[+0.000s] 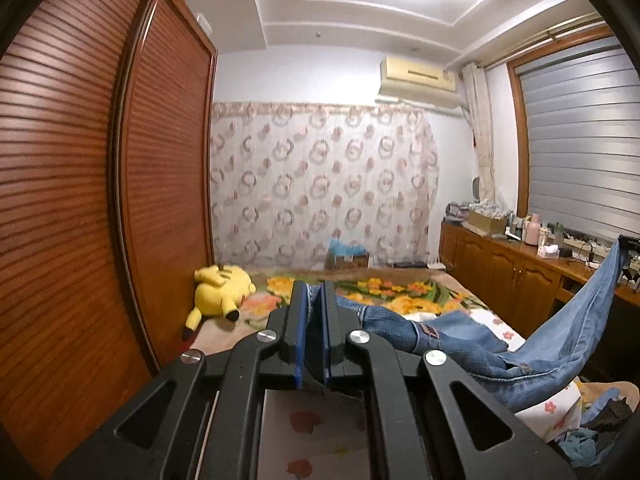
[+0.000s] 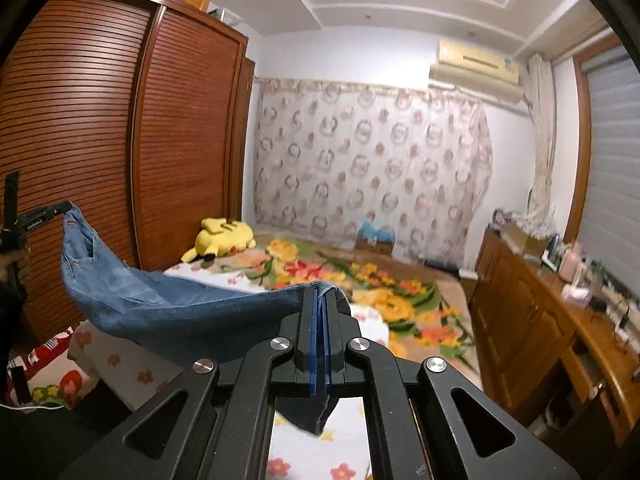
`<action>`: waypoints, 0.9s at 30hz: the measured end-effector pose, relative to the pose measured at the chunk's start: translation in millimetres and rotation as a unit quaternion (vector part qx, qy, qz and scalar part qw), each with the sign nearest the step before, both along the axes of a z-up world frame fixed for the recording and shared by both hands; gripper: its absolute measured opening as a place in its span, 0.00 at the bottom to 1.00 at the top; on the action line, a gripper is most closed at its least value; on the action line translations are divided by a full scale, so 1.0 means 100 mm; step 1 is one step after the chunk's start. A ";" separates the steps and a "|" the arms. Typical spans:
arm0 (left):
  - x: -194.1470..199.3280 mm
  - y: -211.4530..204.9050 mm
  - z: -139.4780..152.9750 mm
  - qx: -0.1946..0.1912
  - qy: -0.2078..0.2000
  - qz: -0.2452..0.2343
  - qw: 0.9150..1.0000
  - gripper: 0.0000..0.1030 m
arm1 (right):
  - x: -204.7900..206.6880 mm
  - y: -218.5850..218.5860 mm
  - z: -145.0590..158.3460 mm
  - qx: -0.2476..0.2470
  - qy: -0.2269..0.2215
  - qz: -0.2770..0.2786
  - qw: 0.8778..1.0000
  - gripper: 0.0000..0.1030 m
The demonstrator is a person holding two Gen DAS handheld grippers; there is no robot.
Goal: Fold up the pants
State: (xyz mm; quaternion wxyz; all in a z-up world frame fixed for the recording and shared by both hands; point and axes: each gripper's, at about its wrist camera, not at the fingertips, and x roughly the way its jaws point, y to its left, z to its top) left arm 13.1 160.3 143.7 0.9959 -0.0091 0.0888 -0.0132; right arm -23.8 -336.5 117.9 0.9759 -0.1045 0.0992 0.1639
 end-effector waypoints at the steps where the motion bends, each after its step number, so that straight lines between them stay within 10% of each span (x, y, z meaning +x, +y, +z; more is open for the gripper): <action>1: 0.00 0.00 0.02 0.001 -0.002 0.001 1.000 0.07 | -0.02 0.01 0.01 -0.001 -0.005 0.000 1.000 0.01; 21: 0.66 0.09 -1.26 -0.016 0.166 0.010 0.986 0.07 | 1.17 0.29 -1.36 -0.032 0.174 -0.038 0.983 0.01; 27: 0.61 0.12 -1.40 -0.019 0.183 0.000 0.983 0.23 | 1.34 0.35 -1.43 -0.032 0.211 -0.044 0.976 0.01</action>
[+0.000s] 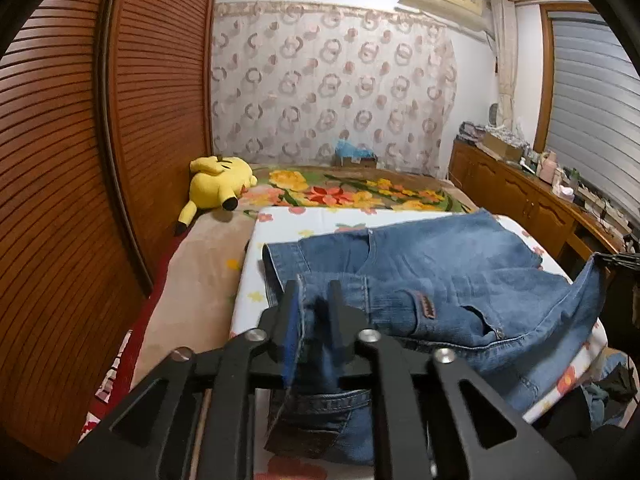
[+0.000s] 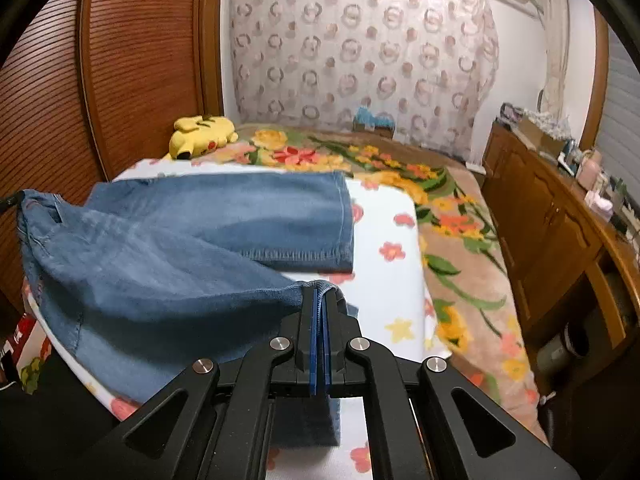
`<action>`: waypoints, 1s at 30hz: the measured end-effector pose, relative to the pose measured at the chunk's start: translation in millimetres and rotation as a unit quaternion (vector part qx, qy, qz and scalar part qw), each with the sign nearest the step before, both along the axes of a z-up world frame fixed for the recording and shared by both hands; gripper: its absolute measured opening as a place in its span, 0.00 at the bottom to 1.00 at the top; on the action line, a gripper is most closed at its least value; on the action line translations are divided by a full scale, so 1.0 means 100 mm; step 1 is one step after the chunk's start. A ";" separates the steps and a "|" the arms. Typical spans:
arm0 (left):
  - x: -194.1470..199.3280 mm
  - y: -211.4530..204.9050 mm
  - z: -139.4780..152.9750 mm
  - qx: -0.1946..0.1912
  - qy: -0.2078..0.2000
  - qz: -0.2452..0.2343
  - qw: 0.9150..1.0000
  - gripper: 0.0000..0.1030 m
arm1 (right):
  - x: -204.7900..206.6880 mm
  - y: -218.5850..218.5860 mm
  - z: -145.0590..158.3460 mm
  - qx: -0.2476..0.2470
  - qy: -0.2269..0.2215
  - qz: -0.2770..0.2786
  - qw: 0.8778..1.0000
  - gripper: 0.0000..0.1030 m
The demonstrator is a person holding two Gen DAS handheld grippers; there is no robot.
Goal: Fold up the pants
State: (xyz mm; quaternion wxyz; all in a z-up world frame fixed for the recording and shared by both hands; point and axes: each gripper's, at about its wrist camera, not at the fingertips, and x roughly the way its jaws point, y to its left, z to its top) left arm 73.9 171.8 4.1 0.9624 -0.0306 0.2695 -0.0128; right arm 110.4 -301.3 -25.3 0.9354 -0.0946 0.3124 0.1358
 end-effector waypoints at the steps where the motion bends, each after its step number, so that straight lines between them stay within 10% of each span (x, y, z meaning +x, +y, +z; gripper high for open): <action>1: -0.01 -0.02 0.00 0.003 0.002 -0.002 1.000 0.34 | 0.04 -0.03 0.03 -0.001 0.003 -0.001 1.000 0.01; 6: -0.05 0.02 0.03 0.004 0.004 -0.009 1.000 0.67 | 0.12 -0.04 0.13 0.000 0.011 -0.005 1.000 0.01; 15: -0.04 0.04 -0.05 -0.036 0.008 -0.040 0.999 0.70 | 0.14 -0.06 0.06 0.009 0.014 -0.006 1.000 0.01; 23: 0.10 0.19 -0.25 -0.073 0.037 -0.040 0.996 0.45 | 0.20 -0.13 -0.08 0.020 0.018 -0.005 1.000 0.01; 30: 0.02 0.10 -0.18 -0.053 0.026 -0.052 0.997 0.04 | 0.17 -0.16 -0.06 0.029 0.010 -0.001 1.000 0.01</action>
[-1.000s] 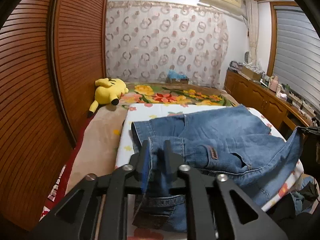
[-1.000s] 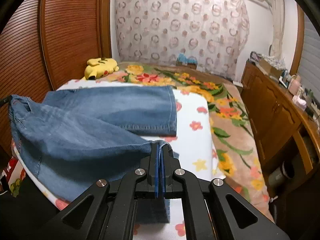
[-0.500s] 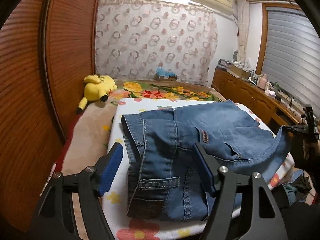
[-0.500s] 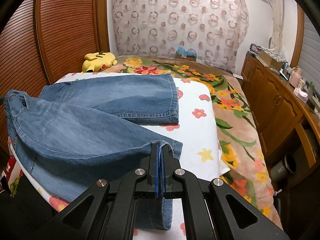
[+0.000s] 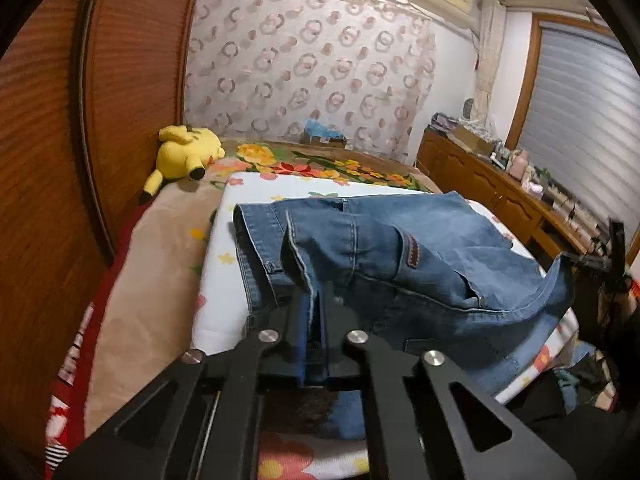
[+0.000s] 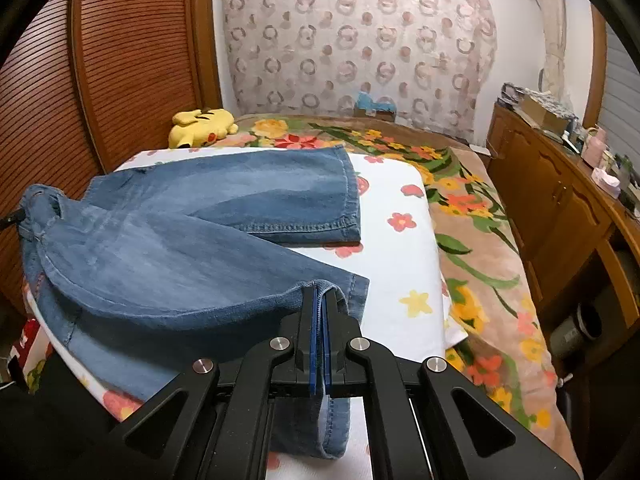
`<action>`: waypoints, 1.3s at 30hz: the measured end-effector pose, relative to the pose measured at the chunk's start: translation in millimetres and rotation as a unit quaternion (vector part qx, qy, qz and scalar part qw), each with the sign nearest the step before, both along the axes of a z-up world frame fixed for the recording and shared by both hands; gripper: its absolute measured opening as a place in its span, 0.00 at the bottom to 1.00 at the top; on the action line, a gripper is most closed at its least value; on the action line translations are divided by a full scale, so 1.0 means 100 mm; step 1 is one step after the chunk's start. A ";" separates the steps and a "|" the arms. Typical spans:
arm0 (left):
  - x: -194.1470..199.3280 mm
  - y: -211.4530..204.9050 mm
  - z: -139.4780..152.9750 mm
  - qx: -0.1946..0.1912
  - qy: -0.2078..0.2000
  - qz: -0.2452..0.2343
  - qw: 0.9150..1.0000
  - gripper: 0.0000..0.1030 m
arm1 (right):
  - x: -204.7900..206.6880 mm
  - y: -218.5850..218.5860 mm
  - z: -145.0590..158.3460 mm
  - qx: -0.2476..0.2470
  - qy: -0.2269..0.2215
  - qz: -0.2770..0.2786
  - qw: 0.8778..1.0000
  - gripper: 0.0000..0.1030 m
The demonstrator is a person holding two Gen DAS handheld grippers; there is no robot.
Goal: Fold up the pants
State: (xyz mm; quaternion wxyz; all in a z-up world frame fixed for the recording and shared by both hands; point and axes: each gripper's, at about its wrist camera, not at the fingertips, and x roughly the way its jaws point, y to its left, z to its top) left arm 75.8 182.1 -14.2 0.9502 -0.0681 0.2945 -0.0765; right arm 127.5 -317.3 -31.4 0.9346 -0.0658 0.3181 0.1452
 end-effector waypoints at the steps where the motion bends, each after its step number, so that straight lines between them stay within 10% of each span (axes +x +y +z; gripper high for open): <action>1: -0.03 -0.02 0.04 0.004 -0.008 -0.001 1.000 0.04 | -0.01 -0.01 0.01 0.002 -0.002 -0.001 1.000 0.01; 19: -0.08 0.03 0.98 0.021 -0.144 0.049 0.988 0.03 | -0.13 -0.35 0.99 0.051 -0.148 -0.014 0.987 0.01; 39: 1.41 0.10 0.47 0.065 -0.057 0.088 0.992 0.03 | 1.47 0.08 0.70 0.004 -0.110 -0.003 0.994 0.01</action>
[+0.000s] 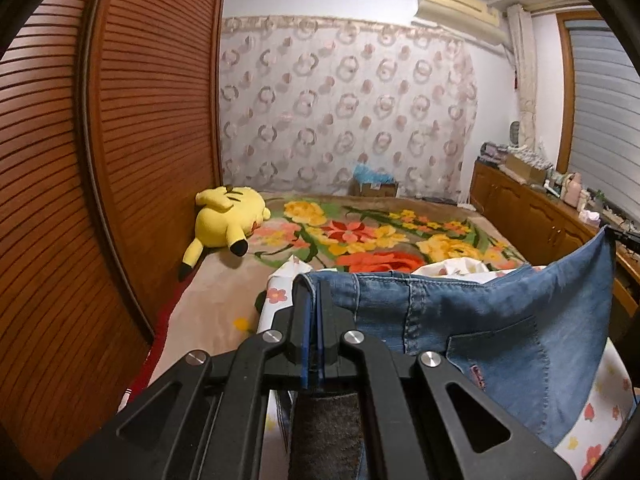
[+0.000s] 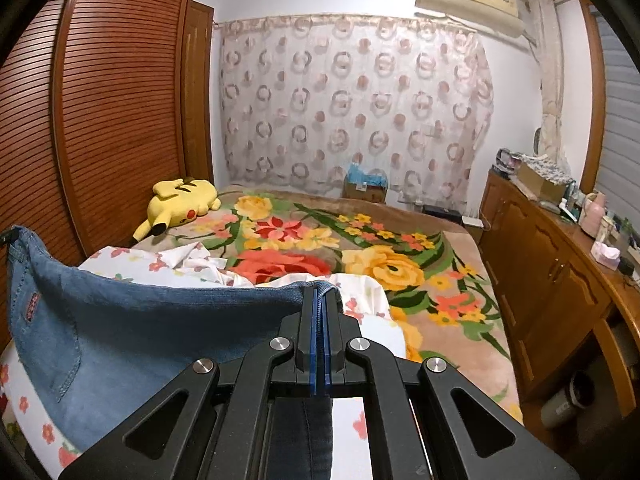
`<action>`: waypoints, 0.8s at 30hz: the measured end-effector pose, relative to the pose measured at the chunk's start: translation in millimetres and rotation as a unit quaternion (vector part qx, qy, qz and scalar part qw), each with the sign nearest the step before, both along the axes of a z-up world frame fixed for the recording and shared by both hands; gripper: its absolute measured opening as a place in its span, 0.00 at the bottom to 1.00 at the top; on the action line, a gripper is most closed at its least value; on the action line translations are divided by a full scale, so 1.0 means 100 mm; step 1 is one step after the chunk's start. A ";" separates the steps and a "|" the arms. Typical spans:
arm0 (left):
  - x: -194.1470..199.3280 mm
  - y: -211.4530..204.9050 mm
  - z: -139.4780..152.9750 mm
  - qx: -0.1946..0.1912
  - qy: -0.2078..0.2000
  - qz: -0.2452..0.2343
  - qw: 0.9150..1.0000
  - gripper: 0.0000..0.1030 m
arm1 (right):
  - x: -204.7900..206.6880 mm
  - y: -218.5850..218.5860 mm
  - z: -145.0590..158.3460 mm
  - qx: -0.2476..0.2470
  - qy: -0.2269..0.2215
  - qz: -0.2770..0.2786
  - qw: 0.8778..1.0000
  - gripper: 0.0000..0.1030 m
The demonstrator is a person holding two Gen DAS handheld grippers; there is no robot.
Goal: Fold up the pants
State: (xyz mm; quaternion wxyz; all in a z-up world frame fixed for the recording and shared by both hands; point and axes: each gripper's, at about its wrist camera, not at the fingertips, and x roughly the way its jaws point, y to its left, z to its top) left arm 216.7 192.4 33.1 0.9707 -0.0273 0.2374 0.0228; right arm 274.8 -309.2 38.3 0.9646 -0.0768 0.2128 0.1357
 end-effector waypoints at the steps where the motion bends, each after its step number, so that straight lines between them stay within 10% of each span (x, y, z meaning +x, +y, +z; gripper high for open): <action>1: 0.06 0.00 -0.04 0.002 0.006 0.001 1.000 0.03 | 0.10 0.00 0.03 -0.002 0.003 0.002 1.000 0.01; 14: 0.56 -0.04 -0.72 0.023 0.102 0.006 0.994 0.03 | 0.97 0.23 -0.30 -0.047 0.078 0.023 0.996 0.01; 24: 0.61 0.07 -0.55 0.031 0.069 0.034 0.997 0.03 | 1.32 0.25 0.02 -0.023 0.053 0.024 0.998 0.01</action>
